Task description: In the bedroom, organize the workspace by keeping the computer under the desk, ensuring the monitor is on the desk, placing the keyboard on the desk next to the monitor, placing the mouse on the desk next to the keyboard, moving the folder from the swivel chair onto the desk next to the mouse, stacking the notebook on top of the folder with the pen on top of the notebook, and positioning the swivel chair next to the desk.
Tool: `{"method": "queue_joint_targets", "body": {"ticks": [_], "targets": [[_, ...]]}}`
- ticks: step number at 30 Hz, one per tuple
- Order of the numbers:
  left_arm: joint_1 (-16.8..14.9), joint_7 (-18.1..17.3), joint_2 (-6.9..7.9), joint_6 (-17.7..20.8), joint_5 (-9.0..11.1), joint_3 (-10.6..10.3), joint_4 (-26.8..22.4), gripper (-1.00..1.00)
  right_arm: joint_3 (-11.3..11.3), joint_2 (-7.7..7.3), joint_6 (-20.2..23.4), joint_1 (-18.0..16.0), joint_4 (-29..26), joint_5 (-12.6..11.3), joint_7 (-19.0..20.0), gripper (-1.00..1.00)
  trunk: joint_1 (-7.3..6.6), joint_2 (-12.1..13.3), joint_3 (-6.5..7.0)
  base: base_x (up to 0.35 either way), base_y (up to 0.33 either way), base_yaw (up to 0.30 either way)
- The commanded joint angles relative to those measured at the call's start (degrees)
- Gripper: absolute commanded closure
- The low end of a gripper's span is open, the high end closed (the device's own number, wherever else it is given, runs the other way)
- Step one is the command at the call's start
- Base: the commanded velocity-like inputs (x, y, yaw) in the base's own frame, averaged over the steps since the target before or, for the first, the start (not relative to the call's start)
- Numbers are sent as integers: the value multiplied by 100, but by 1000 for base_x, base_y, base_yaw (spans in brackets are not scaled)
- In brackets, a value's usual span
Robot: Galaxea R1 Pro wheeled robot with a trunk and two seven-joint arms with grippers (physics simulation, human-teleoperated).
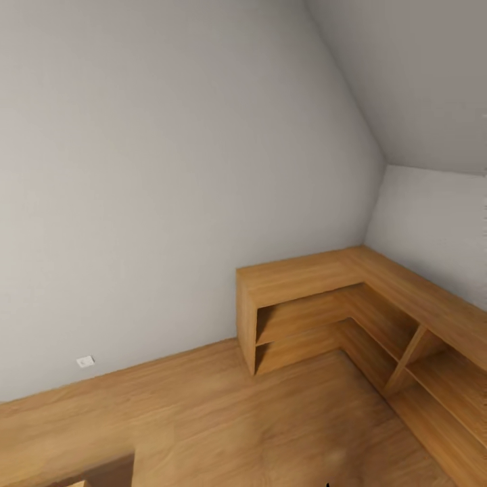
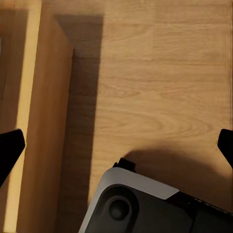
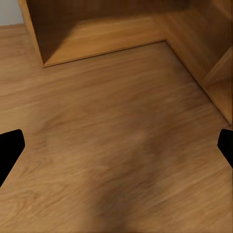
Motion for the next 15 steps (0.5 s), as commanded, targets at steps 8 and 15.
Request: {"method": "queue_joint_targets", "body": {"ticks": [8,15], "targets": [[-3,39,5,-21,40,-47,-5,-100,50,1,-5,-5,77,-22,-34,-100,7,-11,18,303,0,-238],[-3,39,-20,-14,51,-23,21,-100,50,-2,-10,8,337,-22,-34,-100,7,-11,46,98,0,-238]]}}
